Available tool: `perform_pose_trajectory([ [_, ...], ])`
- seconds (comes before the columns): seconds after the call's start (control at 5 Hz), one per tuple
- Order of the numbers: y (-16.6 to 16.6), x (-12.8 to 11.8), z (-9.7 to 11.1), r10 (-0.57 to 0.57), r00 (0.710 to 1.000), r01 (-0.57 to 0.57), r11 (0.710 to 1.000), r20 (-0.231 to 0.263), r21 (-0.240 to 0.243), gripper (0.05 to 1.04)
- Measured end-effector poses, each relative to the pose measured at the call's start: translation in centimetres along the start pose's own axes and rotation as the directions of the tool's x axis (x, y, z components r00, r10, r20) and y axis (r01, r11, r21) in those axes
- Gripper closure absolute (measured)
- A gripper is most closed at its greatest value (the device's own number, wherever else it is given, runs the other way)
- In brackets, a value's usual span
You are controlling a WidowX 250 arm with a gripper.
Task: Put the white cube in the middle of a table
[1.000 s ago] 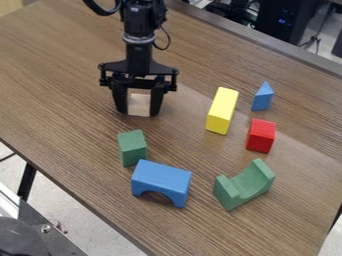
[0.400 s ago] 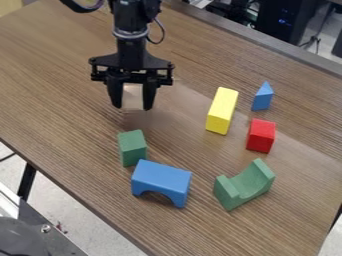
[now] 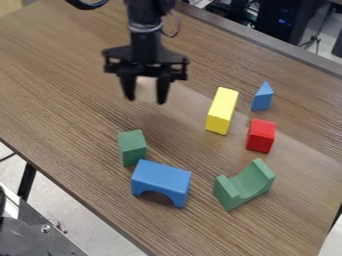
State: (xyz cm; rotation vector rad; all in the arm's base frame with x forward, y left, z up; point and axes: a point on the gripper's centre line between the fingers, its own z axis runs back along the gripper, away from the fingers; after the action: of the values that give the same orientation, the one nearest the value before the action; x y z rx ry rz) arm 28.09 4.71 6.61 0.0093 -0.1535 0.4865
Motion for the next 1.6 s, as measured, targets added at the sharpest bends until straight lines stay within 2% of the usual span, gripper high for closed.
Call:
perform_pose_trajectory([
  [0.2,-2.6,0.4,1.1,-0.112,0.993,0.113,0.993,0.028,-0.021,0.509],
  [0.4,-3.9,-1.1,0.0,-0.188,0.980,0.186,0.982,-0.059,-0.038,0.508],
  [0.6,-5.4,-2.6,-0.8,-0.248,0.954,0.242,0.969,-0.166,-0.054,0.509],
  [1.0,-7.0,-4.2,-1.2,-0.299,0.922,0.287,0.954,-0.247,-0.085,0.509],
  [1.2,-6.8,-4.7,-2.2,-0.295,0.907,0.289,0.955,-0.300,-0.065,0.509],
  [1.4,-6.8,-4.6,-2.5,-0.308,0.906,0.301,0.951,-0.290,-0.067,0.509],
  [1.6,-6.6,-5.3,-3.3,-0.316,0.897,0.308,0.948,-0.309,-0.078,0.509],
])
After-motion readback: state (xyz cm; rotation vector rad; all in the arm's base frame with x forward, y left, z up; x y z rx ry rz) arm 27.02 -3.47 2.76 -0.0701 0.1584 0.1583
